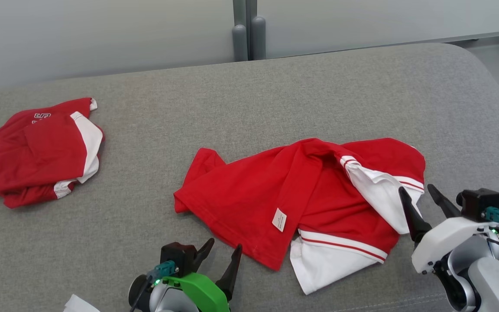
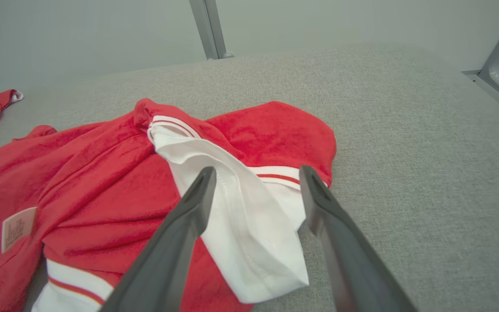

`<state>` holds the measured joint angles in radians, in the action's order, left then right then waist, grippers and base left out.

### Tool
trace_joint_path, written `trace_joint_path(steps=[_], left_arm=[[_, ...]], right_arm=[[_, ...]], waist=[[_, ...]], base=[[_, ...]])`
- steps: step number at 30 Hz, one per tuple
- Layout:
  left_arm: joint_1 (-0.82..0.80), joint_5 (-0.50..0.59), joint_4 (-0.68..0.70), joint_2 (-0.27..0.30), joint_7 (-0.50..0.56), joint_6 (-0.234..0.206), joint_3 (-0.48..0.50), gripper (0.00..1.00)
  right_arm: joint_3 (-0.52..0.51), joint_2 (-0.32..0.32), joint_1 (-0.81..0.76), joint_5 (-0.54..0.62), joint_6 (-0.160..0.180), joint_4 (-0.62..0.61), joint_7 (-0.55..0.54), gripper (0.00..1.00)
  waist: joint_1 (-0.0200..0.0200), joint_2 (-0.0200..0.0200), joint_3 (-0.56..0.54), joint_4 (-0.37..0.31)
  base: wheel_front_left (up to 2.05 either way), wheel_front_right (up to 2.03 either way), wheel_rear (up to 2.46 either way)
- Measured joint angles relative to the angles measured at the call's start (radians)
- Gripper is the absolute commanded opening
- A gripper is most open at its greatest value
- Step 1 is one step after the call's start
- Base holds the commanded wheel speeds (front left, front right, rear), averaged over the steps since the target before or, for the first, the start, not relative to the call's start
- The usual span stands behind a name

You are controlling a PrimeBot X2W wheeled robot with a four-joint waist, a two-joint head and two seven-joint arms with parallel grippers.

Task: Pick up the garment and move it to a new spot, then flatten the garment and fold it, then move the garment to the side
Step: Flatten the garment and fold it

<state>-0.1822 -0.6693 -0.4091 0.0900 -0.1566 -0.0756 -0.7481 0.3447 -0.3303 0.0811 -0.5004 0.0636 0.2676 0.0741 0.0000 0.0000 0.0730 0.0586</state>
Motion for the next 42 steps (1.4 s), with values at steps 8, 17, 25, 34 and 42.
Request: trace_joint_path(steps=[8,17,25,34,42], left_arm=[[0.026,-0.01,0.008,-0.001,0.0,-0.005,0.003,1.0],[0.055,-0.021,0.022,0.007,-0.002,-0.013,0.019,1.0],[0.077,-0.023,0.037,0.014,-0.002,-0.018,0.024,1.0],[0.085,-0.077,0.069,-0.004,0.024,-0.012,0.019,1.0],[0.085,-0.119,0.074,-0.01,0.06,-0.005,0.017,1.0]], right_arm=[[0.002,0.017,-0.083,0.01,0.013,-0.033,0.041,1.0],[-0.007,0.057,-0.202,-0.004,0.036,-0.05,0.075,1.0],[-0.03,0.055,-0.238,-0.004,0.044,-0.051,0.093,1.0],[-0.044,0.046,-0.238,0.0,0.046,-0.069,0.094,1.0],[-0.034,0.046,-0.232,0.012,0.05,-0.094,0.094,1.0]], waist=[[0.0,0.0,0.0,-0.016],[0.0,0.0,-0.007,-0.034],[0.0,0.0,-0.009,-0.048],[0.0,0.0,-0.004,-0.055],[0.0,0.0,0.01,-0.064]], base=[[0.0,0.0,0.0],[0.0,0.0,0.0],[0.0,0.0,0.0],[0.0,0.0,0.0],[0.0,0.0,0.0]])
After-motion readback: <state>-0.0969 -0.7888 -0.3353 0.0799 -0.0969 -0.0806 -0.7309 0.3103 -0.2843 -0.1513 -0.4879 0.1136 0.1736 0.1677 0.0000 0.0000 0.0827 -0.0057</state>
